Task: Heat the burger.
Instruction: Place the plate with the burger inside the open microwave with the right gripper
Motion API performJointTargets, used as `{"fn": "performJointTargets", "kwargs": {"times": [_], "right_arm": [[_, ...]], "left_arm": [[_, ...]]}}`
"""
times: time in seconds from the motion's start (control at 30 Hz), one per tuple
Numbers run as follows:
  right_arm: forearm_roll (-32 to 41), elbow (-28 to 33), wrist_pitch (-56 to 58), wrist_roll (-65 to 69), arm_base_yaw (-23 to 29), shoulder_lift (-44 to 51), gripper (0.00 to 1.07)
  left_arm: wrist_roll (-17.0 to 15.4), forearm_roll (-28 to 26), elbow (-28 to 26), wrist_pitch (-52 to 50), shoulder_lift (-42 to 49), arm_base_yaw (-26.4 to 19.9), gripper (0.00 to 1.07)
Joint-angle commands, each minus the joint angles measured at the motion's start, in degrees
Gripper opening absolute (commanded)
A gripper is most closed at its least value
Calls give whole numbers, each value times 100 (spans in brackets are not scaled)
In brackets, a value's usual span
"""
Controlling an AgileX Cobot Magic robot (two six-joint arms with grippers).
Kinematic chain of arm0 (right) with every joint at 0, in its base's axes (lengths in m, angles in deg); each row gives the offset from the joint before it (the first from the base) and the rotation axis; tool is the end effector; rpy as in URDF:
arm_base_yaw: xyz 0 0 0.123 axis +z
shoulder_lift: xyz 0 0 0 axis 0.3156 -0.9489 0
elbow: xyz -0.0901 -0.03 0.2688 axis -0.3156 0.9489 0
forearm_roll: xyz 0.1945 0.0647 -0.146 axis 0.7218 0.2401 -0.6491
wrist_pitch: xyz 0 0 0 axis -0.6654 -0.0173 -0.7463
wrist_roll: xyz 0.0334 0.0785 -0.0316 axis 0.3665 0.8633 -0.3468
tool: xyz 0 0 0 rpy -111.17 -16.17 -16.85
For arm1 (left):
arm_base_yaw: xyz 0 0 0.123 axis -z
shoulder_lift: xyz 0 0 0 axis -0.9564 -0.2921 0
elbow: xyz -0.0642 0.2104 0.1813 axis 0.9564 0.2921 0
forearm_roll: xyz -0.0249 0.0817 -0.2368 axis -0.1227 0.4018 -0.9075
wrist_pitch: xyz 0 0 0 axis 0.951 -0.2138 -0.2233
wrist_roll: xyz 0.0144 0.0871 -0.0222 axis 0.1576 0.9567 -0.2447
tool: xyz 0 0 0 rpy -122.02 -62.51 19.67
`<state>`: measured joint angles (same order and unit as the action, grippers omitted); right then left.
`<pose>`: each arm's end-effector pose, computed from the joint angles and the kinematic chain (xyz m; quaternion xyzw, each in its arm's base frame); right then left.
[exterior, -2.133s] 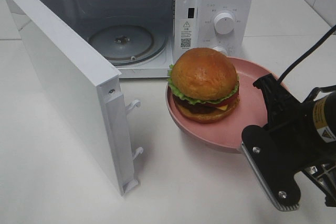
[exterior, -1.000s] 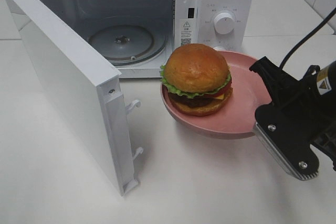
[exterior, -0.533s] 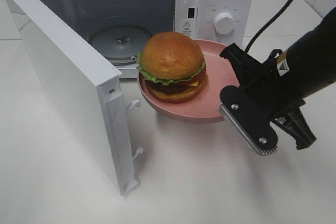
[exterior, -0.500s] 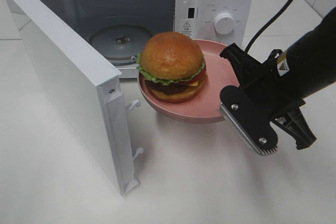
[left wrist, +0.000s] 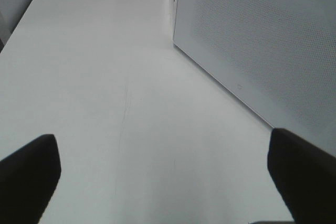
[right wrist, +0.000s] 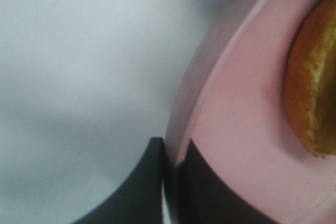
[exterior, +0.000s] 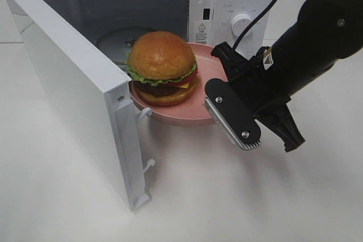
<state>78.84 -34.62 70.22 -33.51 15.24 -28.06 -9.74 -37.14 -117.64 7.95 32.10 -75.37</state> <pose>0.2587 0.1721 0.2058 -0.8402 0.4686 -0.1248 0.2427 -0.0085 -0.0073 0.2799 -0.0092 0.8522 -0.0298 0.5223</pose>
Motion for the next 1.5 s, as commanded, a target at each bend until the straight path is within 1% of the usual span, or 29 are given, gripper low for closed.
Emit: {"fn": "performJointTargets", "kwargs": {"times": [0.03, 0.17, 0.43, 0.5, 0.87, 1.0, 1.17, 1.2, 1.23, 1.3, 1.5], "right_arm": [[223, -338, -332, -97, -46, -86, 0], [292, -596, -269, -166, -46, -264, 0], [304, -865, -212, -166, -46, -498, 0], [338, -1049, -201, -166, -46, -682, 0], [378, -1558, -74, -132, -46, -1094, 0], [378, -1902, -52, -23, -46, -1381, 0], [361, -2177, -46, 92, 17, -1599, 0], [361, -2349, -40, 195, 86, -1719, 0], [361, -2349, -40, 195, 86, -1719, 0], [355, -2561, -6, 298, 86, -1862, 0], [355, -2865, 103, 384, 86, -2074, 0]], "left_arm": [[-6, -34, 0, -69, 74, -17, 100], [-6, -34, 0, -69, 74, -17, 100], [-6, -34, 0, -69, 74, -17, 100], [-6, -34, 0, -69, 74, -17, 100], [-6, -34, 0, -69, 74, -17, 100], [-6, -34, 0, -69, 74, -17, 100], [-6, -34, 0, -69, 74, -17, 100], [-6, -34, 0, -69, 74, -17, 100], [-6, -34, 0, -69, 74, -17, 100], [-6, -34, 0, -69, 74, -17, 100], [-6, -34, 0, -69, 74, -17, 100]]}}
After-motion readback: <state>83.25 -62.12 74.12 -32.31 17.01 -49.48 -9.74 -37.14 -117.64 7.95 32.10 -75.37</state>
